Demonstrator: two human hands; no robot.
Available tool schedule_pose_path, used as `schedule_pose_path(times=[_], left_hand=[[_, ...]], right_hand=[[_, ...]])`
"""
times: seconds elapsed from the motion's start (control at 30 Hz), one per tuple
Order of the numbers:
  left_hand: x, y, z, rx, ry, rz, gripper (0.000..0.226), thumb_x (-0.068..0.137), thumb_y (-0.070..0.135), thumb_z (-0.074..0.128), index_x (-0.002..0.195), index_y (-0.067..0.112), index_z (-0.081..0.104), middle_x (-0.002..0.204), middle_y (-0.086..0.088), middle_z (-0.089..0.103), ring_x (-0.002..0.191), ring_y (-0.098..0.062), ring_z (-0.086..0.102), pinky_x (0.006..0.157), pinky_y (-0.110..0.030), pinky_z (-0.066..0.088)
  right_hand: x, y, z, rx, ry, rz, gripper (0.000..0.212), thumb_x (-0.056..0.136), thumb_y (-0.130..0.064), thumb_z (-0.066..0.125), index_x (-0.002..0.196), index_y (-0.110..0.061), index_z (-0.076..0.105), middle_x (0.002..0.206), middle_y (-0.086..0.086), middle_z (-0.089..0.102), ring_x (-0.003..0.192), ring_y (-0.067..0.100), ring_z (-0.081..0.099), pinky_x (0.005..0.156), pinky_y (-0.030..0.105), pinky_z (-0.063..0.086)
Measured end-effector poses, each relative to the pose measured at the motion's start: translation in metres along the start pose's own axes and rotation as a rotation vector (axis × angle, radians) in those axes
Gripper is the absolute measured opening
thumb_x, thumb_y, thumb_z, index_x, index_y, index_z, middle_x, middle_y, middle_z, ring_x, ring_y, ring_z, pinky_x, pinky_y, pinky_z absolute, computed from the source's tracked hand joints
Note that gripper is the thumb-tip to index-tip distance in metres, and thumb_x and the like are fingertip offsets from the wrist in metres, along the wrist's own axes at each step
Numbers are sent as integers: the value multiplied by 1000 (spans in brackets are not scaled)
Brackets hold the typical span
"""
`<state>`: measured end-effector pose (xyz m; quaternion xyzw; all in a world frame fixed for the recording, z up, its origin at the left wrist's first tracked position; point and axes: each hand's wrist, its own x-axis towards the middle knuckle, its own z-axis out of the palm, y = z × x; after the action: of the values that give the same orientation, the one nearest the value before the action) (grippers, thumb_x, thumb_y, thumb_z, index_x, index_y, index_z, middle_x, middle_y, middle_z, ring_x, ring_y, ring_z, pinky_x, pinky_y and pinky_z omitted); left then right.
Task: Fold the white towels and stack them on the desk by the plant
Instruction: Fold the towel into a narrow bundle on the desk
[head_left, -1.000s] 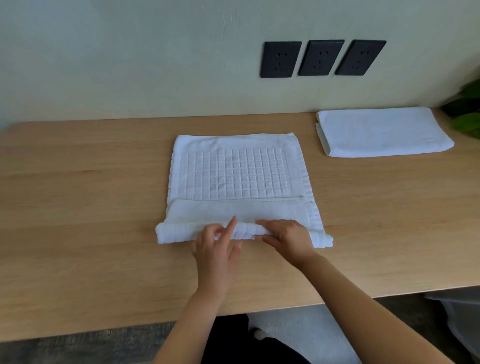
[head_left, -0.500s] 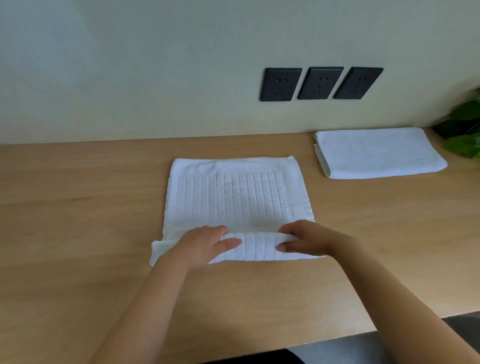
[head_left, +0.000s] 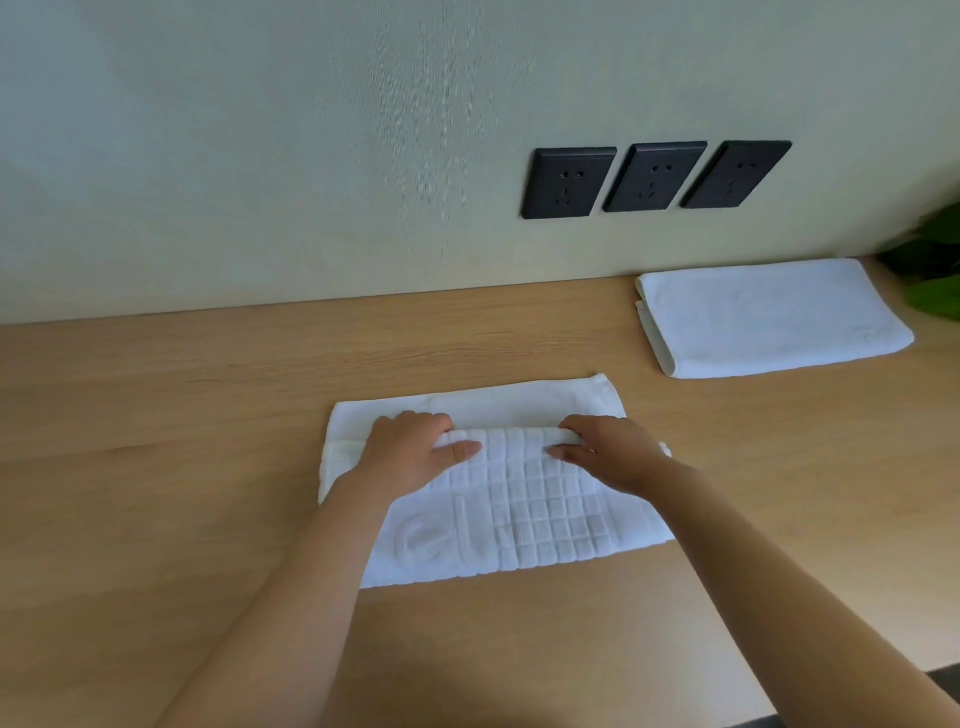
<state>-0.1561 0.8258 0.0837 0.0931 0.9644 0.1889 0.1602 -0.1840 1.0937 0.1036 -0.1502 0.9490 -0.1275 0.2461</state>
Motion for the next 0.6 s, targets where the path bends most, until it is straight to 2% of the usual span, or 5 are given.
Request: schedule_pose_path(times=[0.1,0.2,0.37,0.53,0.6], left_hand=[[7,-5,-1,-61,-6,-9,47,91,63,39,70,21,36,62,8,41,62,-13,43,58,-31,27],[15,-10,-5,-174,-25,-63,40,93,59,40,83,20,42,61,8,44,58,-10,43,53,-28,28],[30,-19,-2,-218,-13,-95,46,91,61,42,86,15,49,66,4,47,68,-18,50,60,-32,35],[37,-26,1,-236,29,-61,46,91,57,46,78,14,49,67,6,44,64,-11,43,57,-29,31],[36,-28,2,-244,77,-33,43,92,54,48,77,14,49,68,7,42,65,-12,42,57,-29,29]], right_hand=[[6,-1,-1,-31,62,-29,35,95,-52,45,109,-23,58,85,-2,67,77,17,61,71,32,48],[18,-2,-6,-30,109,-53,35,94,-53,45,106,-23,60,83,-4,65,75,15,60,69,32,48],[44,-3,-9,-87,108,-31,37,94,-54,46,98,-20,59,78,-5,60,70,11,55,60,27,40],[58,3,-8,-134,183,-133,40,92,-54,48,99,-17,62,94,-7,58,90,12,53,68,26,36],[60,3,-10,-129,175,-128,42,92,-55,46,97,-16,61,90,-5,60,87,14,55,66,28,37]])
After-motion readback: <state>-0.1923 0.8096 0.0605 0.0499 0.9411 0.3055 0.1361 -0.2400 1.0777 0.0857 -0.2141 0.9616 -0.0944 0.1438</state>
